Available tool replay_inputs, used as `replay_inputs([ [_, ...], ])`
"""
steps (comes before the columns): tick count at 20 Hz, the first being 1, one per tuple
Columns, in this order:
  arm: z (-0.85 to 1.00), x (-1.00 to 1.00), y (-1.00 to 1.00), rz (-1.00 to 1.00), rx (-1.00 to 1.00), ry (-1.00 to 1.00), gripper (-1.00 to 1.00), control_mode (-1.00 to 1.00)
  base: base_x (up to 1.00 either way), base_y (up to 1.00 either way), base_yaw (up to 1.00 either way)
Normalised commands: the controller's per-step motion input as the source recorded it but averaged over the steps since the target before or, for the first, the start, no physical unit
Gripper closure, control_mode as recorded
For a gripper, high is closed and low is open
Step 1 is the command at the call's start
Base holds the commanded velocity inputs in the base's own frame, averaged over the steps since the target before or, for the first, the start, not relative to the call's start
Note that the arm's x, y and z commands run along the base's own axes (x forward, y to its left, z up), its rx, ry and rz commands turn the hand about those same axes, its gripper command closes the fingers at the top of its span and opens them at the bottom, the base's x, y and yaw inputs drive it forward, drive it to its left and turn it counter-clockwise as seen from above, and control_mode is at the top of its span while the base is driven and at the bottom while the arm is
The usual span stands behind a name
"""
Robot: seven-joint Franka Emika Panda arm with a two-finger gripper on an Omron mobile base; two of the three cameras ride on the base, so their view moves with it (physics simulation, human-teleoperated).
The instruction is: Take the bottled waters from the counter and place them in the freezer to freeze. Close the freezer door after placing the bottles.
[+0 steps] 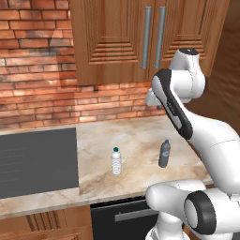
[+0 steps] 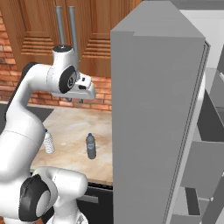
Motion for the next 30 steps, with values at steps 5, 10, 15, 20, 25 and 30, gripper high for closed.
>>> replay_inputs([
  [5,0.00,-0.08,0.10,-0.02,0.00,-0.01,-1.00,-1.00,0.00,0.00,0.00],
  [10,-0.26,-0.03,0.00,-0.21,-0.05,-0.01,-1.00,-1.00,0.00,0.00,0.00],
  [15,-0.47,-0.05,0.00,-0.37,-0.08,0.00,-1.00,-1.00,0.00,0.00,0.00],
  [20,-0.53,-0.23,0.00,-0.41,-0.04,0.00,-1.00,-1.00,0.00,0.00,0.00],
  [25,-0.60,-0.08,0.00,-0.42,-0.06,0.00,-1.00,-1.00,0.00,0.00,0.00],
  [30,-0.42,0.00,0.01,-0.35,-0.04,0.00,-1.00,-1.00,0.00,0.00,0.00],
])
